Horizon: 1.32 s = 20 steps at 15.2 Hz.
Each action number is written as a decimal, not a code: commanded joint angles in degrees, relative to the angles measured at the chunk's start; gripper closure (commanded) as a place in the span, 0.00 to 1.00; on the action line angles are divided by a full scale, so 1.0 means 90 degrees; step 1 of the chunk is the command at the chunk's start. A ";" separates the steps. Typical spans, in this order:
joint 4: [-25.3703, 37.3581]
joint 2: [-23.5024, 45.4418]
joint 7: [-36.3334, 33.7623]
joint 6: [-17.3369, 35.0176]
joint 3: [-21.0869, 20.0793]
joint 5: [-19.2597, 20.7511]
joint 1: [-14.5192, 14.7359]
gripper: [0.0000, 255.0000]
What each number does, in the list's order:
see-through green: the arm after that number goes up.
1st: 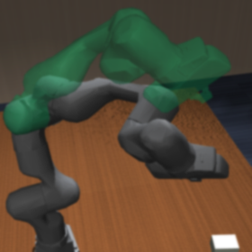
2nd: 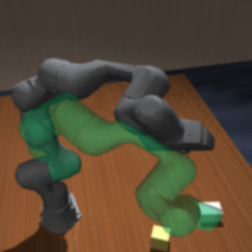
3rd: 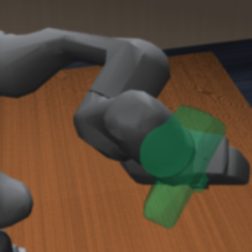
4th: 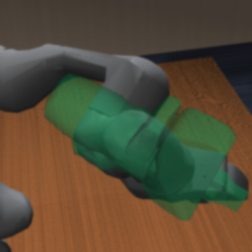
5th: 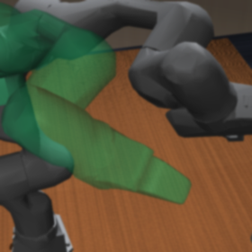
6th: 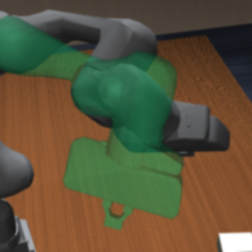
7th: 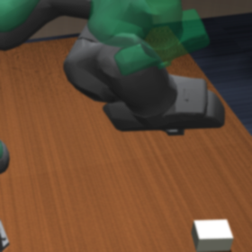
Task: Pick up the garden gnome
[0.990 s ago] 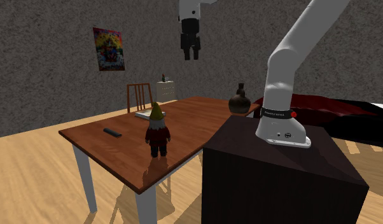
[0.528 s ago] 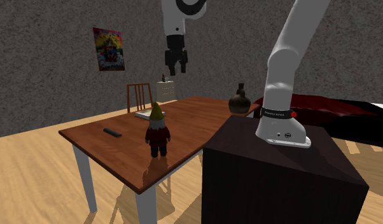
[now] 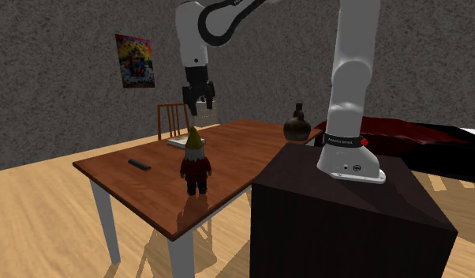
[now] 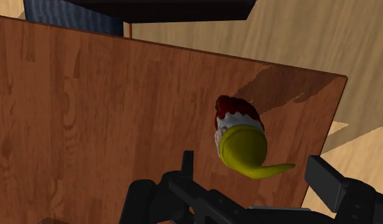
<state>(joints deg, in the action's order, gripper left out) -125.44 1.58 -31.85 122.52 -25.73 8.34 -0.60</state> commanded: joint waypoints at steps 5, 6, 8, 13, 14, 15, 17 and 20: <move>0.0669 0.1242 -0.0827 0.0308 0.0028 0.0824 0.0232 0.00; 0.0645 0.1297 -0.0861 0.0377 0.0041 0.0864 0.0241 0.00; 0.0602 0.1410 -0.0931 0.0515 0.0067 0.0948 0.0260 0.00; 0.0538 0.1622 -0.1059 0.0755 0.0124 0.1106 0.0298 0.00; 0.0532 0.1612 -0.1056 0.0753 0.0121 0.1101 0.0296 1.00; 0.0531 0.1612 -0.1050 0.0755 0.0124 0.1101 0.0292 1.00; 0.0533 0.1619 -0.1050 0.0760 0.0127 0.1106 0.0291 1.00; 0.0535 0.1622 -0.1060 0.0759 0.0124 0.1106 0.0298 1.00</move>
<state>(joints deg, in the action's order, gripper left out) -120.54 16.05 -41.38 129.32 -24.62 18.30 2.06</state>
